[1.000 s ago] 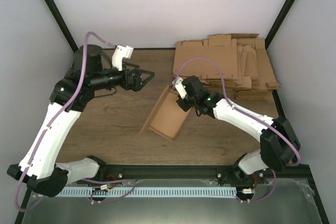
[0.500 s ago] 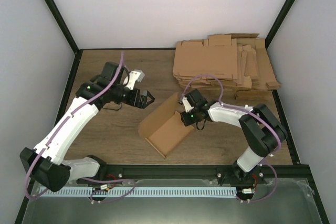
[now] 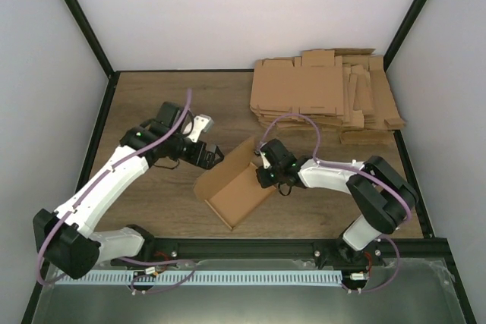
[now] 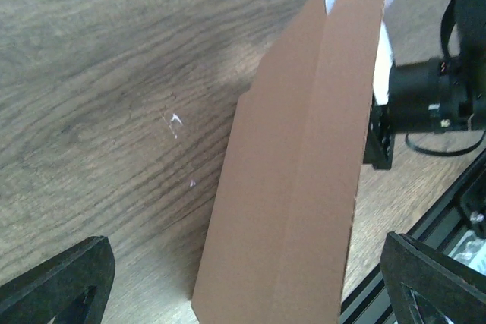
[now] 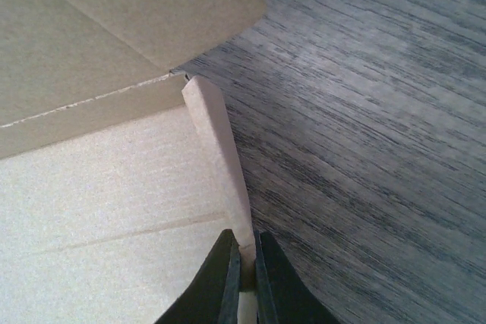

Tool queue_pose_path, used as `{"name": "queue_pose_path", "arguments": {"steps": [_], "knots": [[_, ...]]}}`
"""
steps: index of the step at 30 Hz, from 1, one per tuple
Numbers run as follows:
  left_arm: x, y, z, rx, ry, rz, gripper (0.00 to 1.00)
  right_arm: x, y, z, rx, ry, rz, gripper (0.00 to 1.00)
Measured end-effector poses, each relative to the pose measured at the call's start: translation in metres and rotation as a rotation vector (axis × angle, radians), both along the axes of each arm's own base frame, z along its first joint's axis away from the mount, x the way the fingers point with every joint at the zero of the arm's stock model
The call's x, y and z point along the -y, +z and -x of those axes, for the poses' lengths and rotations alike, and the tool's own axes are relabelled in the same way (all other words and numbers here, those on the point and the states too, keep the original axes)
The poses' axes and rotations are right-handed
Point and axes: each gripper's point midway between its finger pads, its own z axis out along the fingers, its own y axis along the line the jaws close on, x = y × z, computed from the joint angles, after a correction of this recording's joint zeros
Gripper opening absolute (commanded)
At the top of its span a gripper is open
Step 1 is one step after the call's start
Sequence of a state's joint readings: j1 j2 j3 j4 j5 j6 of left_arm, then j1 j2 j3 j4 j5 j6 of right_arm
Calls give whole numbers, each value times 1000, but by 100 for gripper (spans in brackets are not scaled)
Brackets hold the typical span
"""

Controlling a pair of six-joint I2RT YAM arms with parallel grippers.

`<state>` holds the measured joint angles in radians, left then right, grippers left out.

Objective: Fold the paper box

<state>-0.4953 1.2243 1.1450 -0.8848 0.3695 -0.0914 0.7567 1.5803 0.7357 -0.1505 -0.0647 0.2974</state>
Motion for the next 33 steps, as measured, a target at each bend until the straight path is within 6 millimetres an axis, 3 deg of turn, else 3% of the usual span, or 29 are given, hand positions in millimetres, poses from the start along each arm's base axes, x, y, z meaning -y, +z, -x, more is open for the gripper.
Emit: {"name": "queue_pose_path", "arguments": {"steps": [6, 8, 12, 23, 30, 33], "knots": [[14, -13, 13, 35, -69, -69, 98, 0, 0, -1, 2, -8, 1, 4], [18, -12, 15, 51, -85, -76, 87, 0, 0, -1, 3, -8, 3, 4], [17, -17, 9, 64, -69, -106, 57, 0, 0, -1, 6, -8, 5, 4], [-4, -56, -20, -7, 70, -234, 6, -11, 0, 7, 51, 27, -6, 7], [5, -49, -22, -24, 21, -197, 4, -15, -2, 13, 85, 36, 38, 11], [8, -47, -22, -24, -5, -194, 4, -13, -7, 17, 85, 39, 81, 6]]}}
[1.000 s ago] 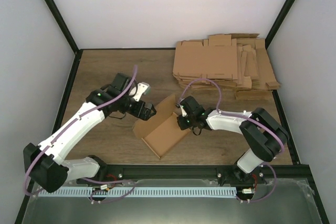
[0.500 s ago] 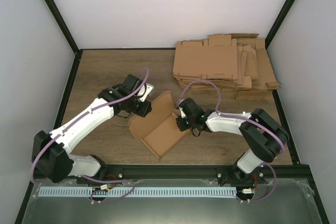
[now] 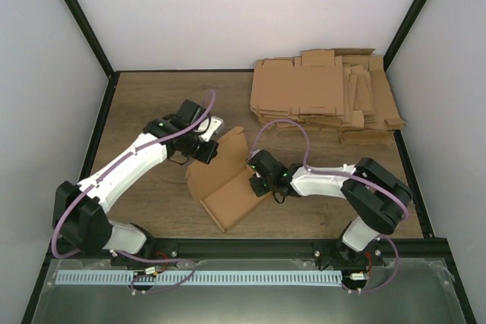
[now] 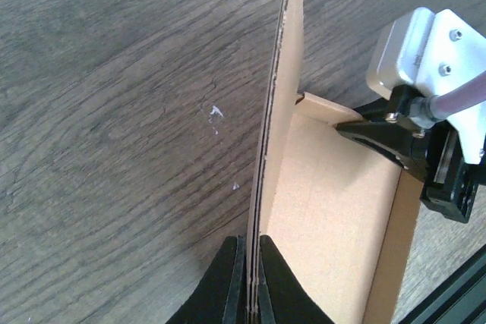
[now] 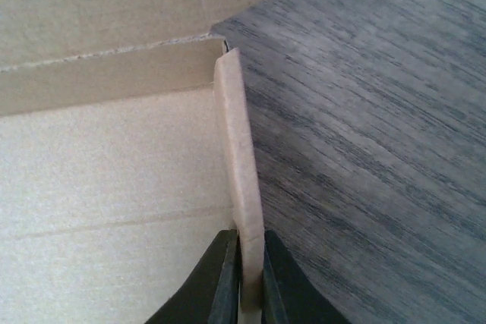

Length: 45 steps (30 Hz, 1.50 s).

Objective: Fold the paper box

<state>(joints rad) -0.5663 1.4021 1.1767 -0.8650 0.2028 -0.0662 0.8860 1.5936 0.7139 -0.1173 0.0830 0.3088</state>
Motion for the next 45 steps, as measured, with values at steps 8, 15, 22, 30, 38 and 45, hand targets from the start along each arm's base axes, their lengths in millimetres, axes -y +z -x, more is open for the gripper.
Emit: {"name": "queue_pose_path", "arguments": {"steps": [8, 15, 22, 30, 38, 45], "knots": [[-1, 2, 1, 3, -39, -22, 4, -7, -1, 3, 19, 8, 117, 1], [-1, 2, 1, 7, -52, -30, 4, -7, 0, 2, 51, -22, 203, 15], [-3, 1, 2, 6, -58, -42, 4, -5, 1, 4, 40, -30, 202, 21], [-5, 2, 3, 9, -73, -64, 4, -17, 3, 21, -44, 23, 123, 32], [1, 2, 8, 19, -104, -75, 4, -13, 3, 32, -97, 27, 116, 45], [7, 3, 8, 38, -119, -75, 4, 4, 2, 37, -112, 9, 187, 26]]}}
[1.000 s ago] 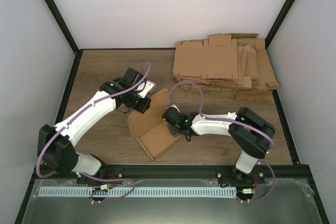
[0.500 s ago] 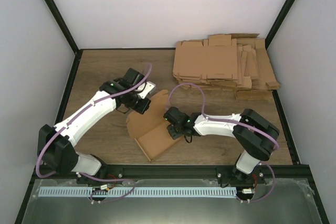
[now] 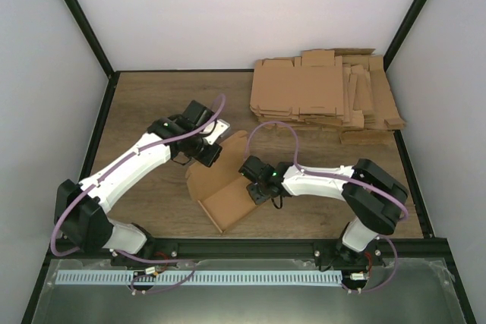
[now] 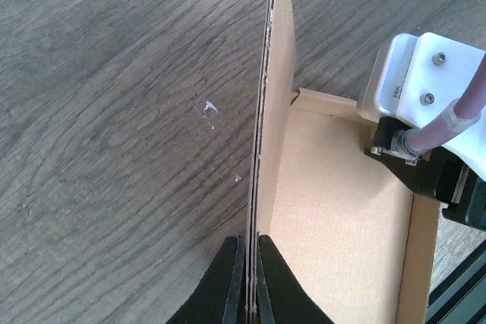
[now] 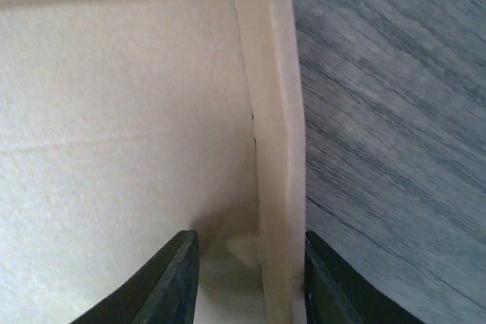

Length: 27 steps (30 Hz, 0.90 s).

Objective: Fold the paper box

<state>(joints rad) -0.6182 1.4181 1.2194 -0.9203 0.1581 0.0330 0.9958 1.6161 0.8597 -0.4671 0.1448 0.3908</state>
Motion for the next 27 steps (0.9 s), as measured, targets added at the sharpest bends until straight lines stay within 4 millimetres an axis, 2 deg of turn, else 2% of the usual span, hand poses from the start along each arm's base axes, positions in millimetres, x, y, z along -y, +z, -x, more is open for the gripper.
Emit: {"name": "queue_pose_path", "arguments": {"steps": [3, 8, 9, 11, 13, 14, 17, 20, 24, 27], "knots": [[1, 0, 0, 8, -4, -4, 4, 7, 0, 1, 1, -10, 34, 2], [4, 2, -1, 23, -20, -6, 4, 15, 0, 1, 8, -10, 75, 1], [5, 2, -1, 25, -21, -5, 4, 16, 0, 0, 13, -11, 81, 8], [6, 3, -2, 30, -23, -2, 4, 18, 1, -2, 23, -17, 90, 31], [6, 3, -1, 27, -24, -3, 4, 20, 2, -4, 33, -33, 97, 43], [6, 3, -2, 29, -22, -2, 4, 21, 2, -4, 35, -37, 101, 46], [7, 5, -3, 36, -21, 3, 5, 18, 5, -5, 43, -42, 81, 50], [7, 5, -3, 37, -22, 4, 5, 13, 17, -8, 56, -45, 17, 53], [7, 5, -3, 37, -22, 3, 5, 7, 34, -20, 68, -60, -89, 53], [7, 5, -3, 37, -22, 3, 6, 5, 39, -32, 85, -64, -128, 53]]}}
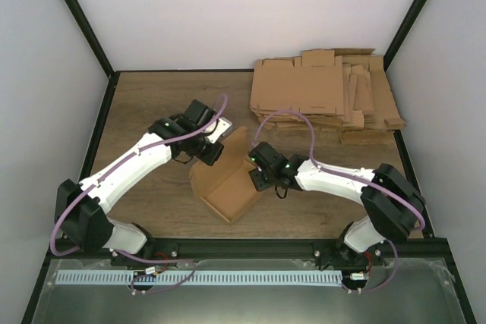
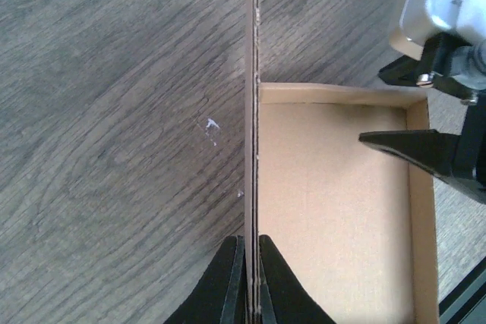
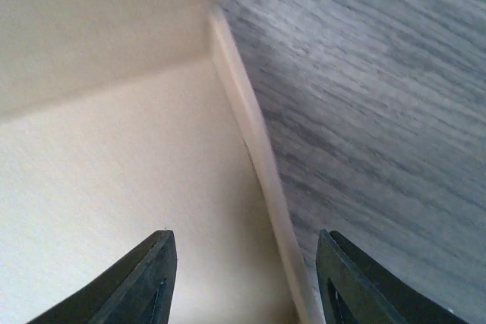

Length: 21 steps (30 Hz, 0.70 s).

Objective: Fold the paper box

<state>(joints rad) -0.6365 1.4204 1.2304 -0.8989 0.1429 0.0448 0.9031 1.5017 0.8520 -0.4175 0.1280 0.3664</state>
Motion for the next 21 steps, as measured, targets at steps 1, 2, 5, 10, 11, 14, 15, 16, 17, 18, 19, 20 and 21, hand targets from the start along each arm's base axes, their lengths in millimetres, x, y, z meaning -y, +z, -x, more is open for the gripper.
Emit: {"name": "queue_pose_path", "arguments": {"steps": [1, 2, 5, 10, 11, 14, 15, 16, 17, 18, 19, 20, 21], "knots": [[0, 0, 0, 1, 0, 1, 6, 0, 1, -3, 5, 2, -5, 53], [1, 1, 0, 0, -1, 7, 6, -2, 1, -5, 10, 5, -12, 54], [5, 2, 0, 2, -7, 19, 7, -4, -3, -11, 11, 18, -21, 55], [6, 4, 0, 5, -7, 26, 8, -4, -5, -19, 17, 27, -29, 50], [7, 5, -1, 7, -8, 27, 8, -4, -4, -21, 25, 31, -31, 49], [8, 6, -2, 13, -8, 32, 8, -5, -5, -28, 54, 32, -23, 47], [8, 6, -2, 14, -8, 33, 7, -4, -7, -30, 65, 29, -15, 46], [8, 7, -2, 14, -9, 34, 7, -4, -9, -32, 72, 29, -7, 45], [8, 6, -2, 13, -10, 33, 8, -4, -10, -35, 84, 27, 5, 44], [9, 6, -1, 12, -11, 33, 7, -4, -11, -38, 96, 25, 12, 44], [9, 6, -1, 12, -12, 34, 8, -3, -13, -41, 105, 23, 22, 44], [9, 6, -1, 11, -13, 33, 8, -2, -16, -43, 109, 19, 35, 45], [10, 6, -1, 10, -15, 33, 8, -1, -20, -44, 112, 16, 51, 46]]}}
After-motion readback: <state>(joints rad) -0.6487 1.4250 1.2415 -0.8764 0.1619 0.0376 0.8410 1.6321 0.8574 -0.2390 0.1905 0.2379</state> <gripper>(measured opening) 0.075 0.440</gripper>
